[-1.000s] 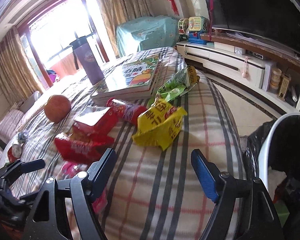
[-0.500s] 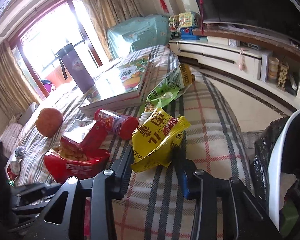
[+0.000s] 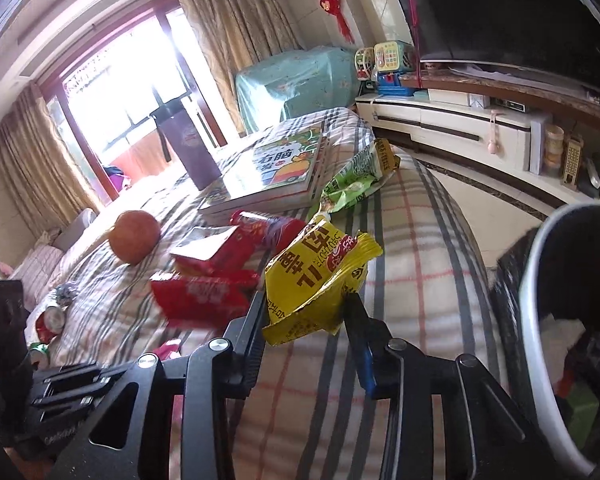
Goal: Collect trash
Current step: 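Grasp the red chip bag with left tool while right tool grasps yellow snack packet, then carry the red chip bag and yellow packet over the black bin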
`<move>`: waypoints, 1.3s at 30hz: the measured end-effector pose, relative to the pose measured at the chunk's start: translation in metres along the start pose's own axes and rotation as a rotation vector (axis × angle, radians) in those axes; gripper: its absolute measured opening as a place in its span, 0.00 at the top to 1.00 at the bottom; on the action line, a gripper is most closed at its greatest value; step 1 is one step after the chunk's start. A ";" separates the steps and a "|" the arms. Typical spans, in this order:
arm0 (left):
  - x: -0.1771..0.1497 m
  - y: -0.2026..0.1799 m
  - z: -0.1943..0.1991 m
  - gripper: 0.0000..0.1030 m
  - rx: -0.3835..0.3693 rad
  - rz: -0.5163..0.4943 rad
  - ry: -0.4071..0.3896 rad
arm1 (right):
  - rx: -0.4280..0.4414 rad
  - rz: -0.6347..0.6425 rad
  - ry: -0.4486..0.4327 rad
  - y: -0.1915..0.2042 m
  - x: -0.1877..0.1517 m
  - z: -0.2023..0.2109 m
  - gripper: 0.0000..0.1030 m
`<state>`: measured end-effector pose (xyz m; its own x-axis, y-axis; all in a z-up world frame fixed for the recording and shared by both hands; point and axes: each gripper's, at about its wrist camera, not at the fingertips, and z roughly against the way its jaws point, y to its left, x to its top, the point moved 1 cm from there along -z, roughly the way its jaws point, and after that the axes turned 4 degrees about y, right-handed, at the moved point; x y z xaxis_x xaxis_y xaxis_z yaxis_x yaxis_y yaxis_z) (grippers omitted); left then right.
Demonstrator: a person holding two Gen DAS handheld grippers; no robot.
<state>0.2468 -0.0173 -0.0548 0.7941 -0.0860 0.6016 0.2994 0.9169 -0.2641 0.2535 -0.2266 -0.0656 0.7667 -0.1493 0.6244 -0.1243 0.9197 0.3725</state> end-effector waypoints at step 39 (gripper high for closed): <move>-0.009 -0.108 0.011 0.98 -0.096 -0.069 -0.034 | -0.049 -0.059 -0.037 -0.066 -0.037 0.117 0.63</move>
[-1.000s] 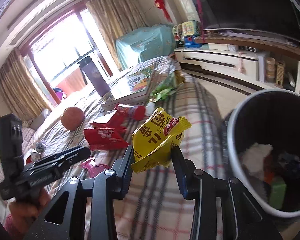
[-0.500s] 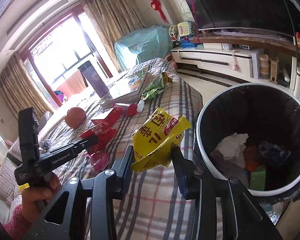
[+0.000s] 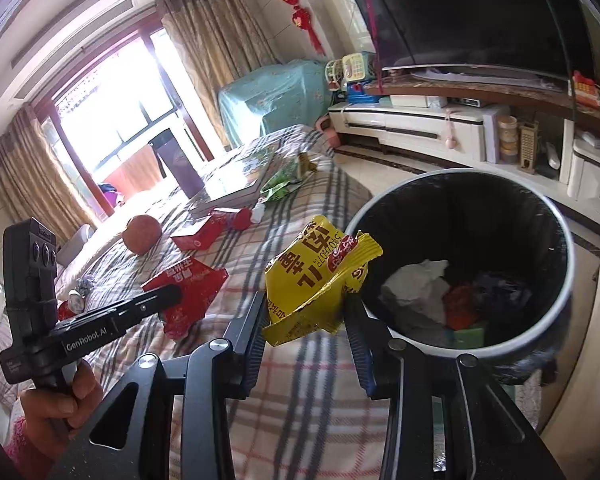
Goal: Collect trash
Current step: 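Carry the red chip bag and yellow packet over the black bin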
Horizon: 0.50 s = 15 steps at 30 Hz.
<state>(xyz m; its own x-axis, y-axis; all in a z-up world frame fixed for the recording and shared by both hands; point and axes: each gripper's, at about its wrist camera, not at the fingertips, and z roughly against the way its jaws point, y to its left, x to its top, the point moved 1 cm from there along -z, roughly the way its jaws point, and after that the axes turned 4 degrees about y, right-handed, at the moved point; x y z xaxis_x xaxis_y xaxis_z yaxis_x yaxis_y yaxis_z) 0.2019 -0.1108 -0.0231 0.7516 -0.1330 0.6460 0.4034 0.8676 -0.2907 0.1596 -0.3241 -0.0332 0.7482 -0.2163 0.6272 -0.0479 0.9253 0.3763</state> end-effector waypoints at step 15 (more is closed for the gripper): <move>0.002 -0.059 -0.008 0.98 -0.074 -0.106 0.018 | -0.064 -0.055 -0.036 -0.041 -0.001 0.029 0.63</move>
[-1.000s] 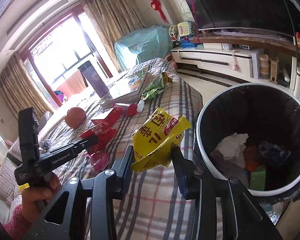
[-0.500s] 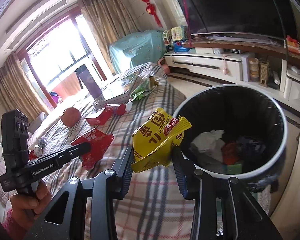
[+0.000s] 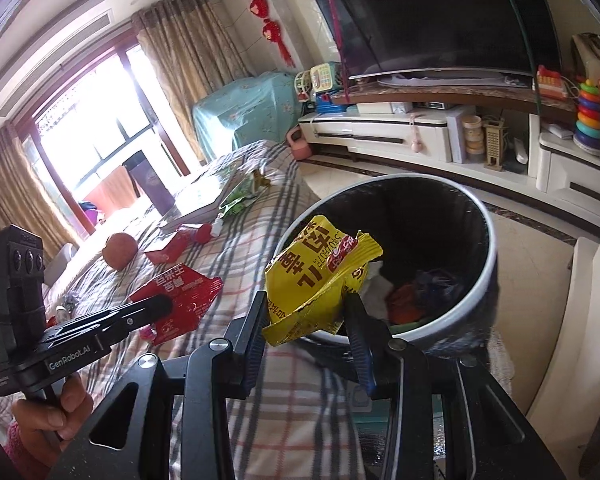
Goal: Collect trash
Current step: 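Carry the red chip bag and yellow packet over the black bin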
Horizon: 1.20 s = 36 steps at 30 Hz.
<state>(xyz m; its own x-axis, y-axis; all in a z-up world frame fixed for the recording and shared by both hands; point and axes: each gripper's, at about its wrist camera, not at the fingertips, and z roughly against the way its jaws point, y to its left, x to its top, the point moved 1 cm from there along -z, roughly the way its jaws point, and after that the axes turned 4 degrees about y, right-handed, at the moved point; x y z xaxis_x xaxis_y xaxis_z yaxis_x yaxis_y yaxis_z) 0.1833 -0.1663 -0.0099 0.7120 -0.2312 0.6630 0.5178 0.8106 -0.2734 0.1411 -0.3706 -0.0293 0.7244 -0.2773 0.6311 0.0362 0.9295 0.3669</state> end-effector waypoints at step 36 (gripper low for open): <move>0.032 -0.059 -0.034 0.99 -0.044 -0.115 0.023 | -0.054 -0.038 0.007 -0.043 0.014 -0.001 0.63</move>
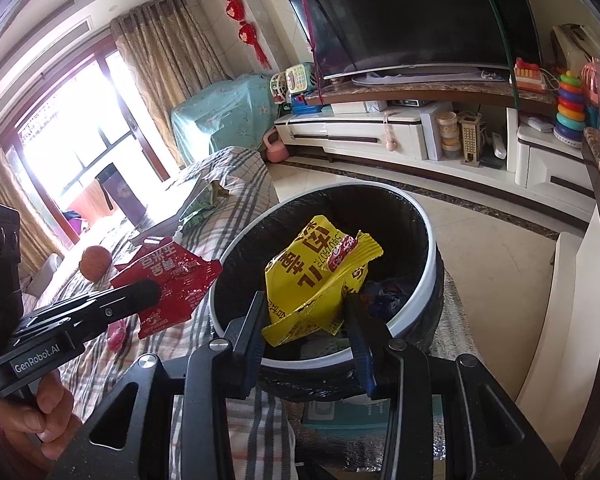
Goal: Collect trash
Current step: 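Carry the red chip bag and yellow packet over the black bin, then open both tools to drop the chip bag and packet into the bin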
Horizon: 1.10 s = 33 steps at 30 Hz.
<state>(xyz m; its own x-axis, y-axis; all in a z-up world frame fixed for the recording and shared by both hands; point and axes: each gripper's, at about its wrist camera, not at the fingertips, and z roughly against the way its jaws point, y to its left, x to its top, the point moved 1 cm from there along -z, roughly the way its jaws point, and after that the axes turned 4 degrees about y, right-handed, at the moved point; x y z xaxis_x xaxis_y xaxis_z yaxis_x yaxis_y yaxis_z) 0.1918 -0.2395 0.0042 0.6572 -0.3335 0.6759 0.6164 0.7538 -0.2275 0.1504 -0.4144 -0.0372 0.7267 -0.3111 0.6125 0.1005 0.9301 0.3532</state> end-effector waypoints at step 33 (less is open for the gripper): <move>-0.004 0.015 -0.015 0.61 0.079 0.042 0.027 | -0.019 0.013 0.023 -0.012 0.011 -0.004 0.35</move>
<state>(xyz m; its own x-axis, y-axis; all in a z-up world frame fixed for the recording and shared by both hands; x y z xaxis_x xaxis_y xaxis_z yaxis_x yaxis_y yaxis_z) 0.2049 -0.2352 -0.0129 0.6940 -0.3148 0.6475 0.5524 0.8096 -0.1984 0.1599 -0.4284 -0.0378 0.7437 -0.2944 0.6002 0.1037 0.9377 0.3315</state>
